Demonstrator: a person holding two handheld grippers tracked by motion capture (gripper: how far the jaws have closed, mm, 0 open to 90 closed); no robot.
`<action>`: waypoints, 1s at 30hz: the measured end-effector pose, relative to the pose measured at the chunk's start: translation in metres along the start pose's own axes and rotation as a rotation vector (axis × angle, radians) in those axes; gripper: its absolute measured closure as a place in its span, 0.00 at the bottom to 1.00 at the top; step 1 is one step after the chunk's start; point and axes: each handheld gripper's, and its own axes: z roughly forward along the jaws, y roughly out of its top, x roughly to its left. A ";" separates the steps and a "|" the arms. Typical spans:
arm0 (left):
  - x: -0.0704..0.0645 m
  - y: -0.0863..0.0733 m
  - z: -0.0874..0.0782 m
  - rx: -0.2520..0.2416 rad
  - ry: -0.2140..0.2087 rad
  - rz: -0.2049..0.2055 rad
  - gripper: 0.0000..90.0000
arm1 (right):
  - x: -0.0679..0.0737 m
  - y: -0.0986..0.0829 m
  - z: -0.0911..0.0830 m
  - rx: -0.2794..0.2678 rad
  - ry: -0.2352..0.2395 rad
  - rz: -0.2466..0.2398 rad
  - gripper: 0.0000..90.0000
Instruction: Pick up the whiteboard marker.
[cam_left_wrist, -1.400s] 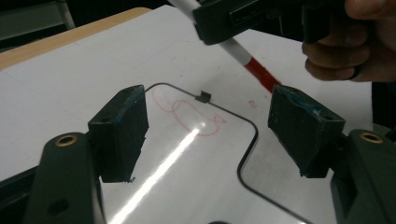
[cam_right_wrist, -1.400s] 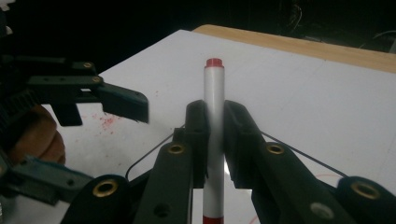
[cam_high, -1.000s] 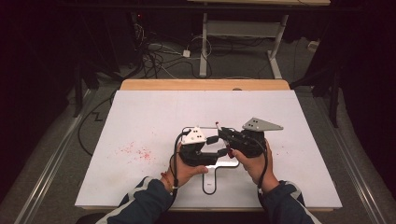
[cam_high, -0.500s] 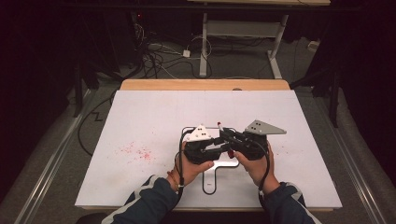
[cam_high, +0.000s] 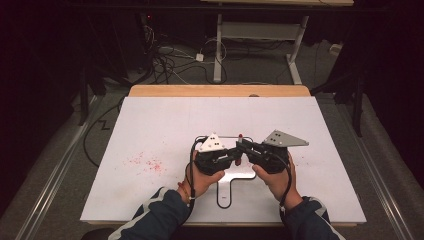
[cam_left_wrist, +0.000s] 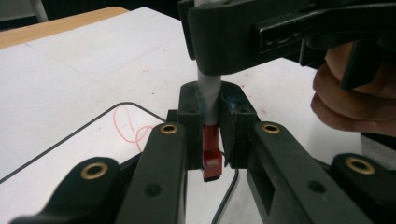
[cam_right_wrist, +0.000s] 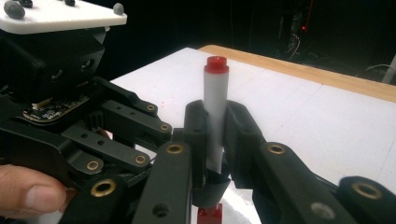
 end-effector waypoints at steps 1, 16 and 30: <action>0.000 0.000 0.000 -0.001 -0.009 0.006 0.87 | 0.001 0.000 0.000 0.001 -0.002 0.002 0.89; 0.001 0.002 0.003 0.009 -0.004 0.041 0.88 | 0.002 -0.001 0.004 0.034 -0.035 -0.023 0.62; 0.022 -0.006 0.031 0.018 -0.046 0.050 0.88 | -0.025 -0.025 -0.045 0.068 -0.133 -0.100 0.42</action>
